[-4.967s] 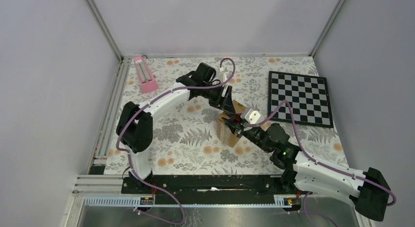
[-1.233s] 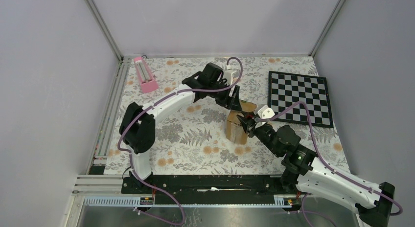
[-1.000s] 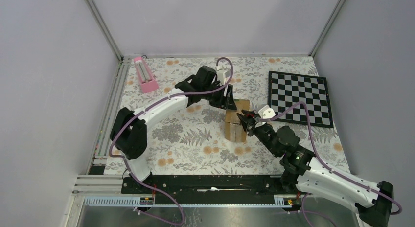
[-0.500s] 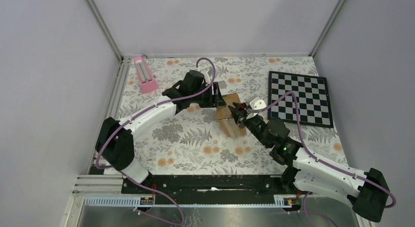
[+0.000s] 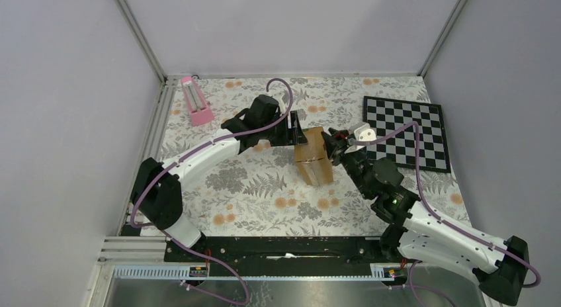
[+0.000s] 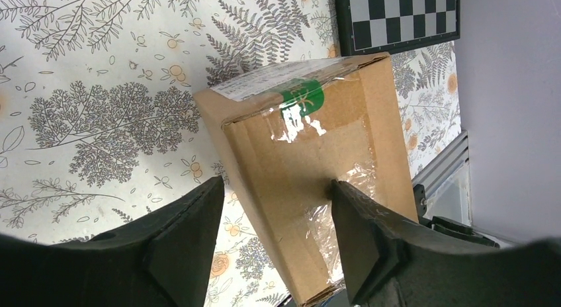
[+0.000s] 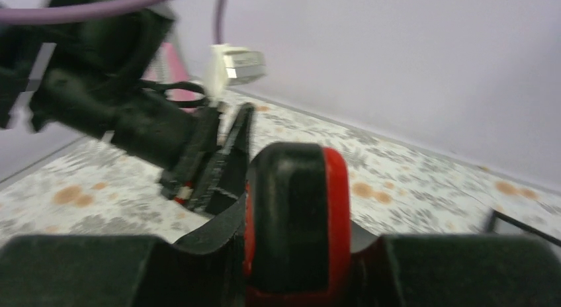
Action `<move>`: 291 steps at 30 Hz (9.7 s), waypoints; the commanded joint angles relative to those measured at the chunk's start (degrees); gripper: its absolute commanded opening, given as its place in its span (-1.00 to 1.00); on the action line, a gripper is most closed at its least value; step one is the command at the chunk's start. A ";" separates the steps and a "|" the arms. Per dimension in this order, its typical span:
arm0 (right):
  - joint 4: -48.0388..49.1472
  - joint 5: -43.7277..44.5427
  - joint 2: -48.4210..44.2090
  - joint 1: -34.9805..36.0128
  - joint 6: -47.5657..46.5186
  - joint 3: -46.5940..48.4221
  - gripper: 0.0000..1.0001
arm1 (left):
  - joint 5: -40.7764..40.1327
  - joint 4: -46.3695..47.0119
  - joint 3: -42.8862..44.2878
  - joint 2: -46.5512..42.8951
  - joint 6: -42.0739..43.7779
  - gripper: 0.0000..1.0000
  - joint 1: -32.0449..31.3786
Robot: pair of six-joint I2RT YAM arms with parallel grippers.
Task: Unpack the express box
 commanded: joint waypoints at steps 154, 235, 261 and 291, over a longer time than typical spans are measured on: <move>35.31 -10.96 13.37 -4.48 3.11 -9.95 -1.00 | -23.29 -14.04 0.99 -5.00 16.38 0.29 0.76; 42.74 -9.18 18.77 -4.50 4.00 -12.38 -1.00 | -20.35 -14.18 2.13 -3.24 17.96 0.21 1.61; 42.40 -8.53 20.91 -4.35 0.97 -20.21 -1.00 | -20.74 -14.81 1.34 0.89 17.42 0.18 2.92; 22.00 -3.72 9.27 -3.10 0.72 -10.98 -1.00 | -19.89 -15.96 3.16 5.75 17.42 0.03 6.03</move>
